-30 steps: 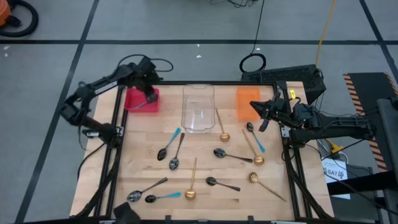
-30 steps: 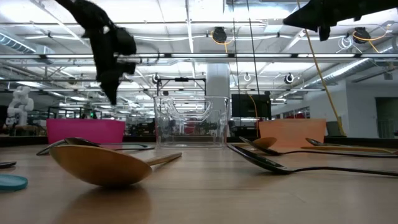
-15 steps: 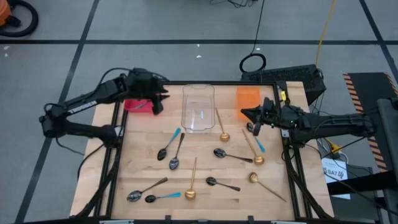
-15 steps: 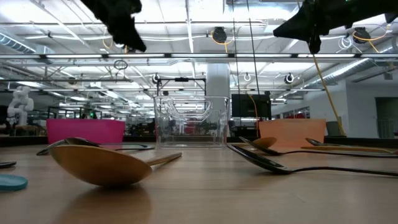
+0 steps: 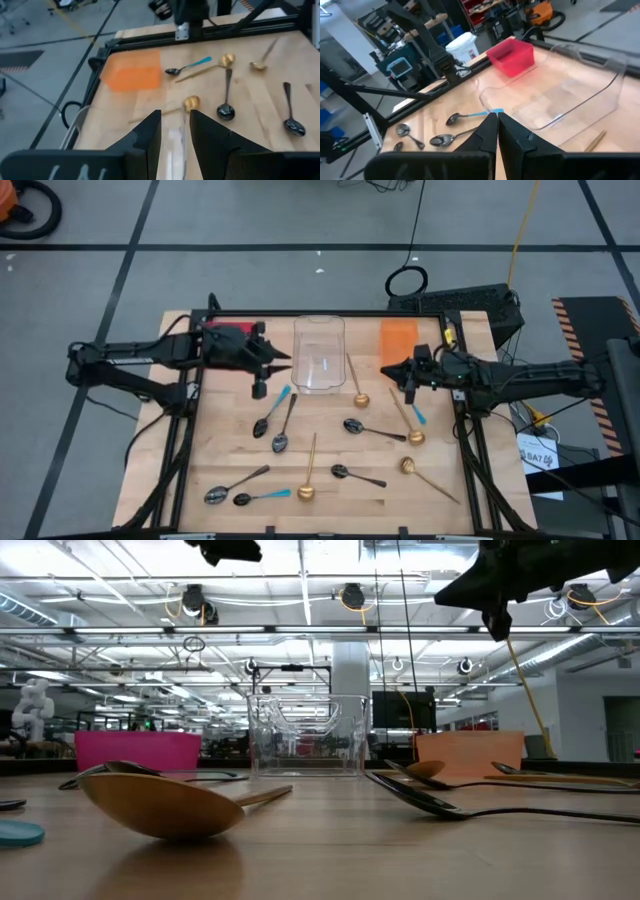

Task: Sort silverware by color (type)
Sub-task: Put the gold spoon into the transparent bin

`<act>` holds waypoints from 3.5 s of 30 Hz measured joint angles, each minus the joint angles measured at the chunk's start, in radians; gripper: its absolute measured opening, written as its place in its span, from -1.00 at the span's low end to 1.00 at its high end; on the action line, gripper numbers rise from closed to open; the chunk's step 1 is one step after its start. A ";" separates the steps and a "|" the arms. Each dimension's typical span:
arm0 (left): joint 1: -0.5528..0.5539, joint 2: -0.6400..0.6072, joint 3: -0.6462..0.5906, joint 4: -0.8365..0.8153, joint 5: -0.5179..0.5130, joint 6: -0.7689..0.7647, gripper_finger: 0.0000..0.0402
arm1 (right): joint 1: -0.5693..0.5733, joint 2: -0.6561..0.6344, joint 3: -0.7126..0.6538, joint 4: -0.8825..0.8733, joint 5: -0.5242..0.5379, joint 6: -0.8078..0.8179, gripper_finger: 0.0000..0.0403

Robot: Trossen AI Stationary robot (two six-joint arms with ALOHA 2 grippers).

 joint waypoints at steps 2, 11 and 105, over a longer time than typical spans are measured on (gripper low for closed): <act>-0.020 0.011 -0.001 0.007 -0.015 0.002 -0.45 | 0.000 0.011 0.000 -0.002 -0.001 0.015 -0.95; -0.051 0.020 -0.121 0.162 -0.025 0.022 -0.45 | 0.000 0.039 0.000 -0.008 -0.001 0.060 -0.95; -0.031 0.020 -0.286 0.087 -0.047 -0.008 -0.45 | 0.957 0.829 0.576 -1.042 -0.153 1.135 -0.99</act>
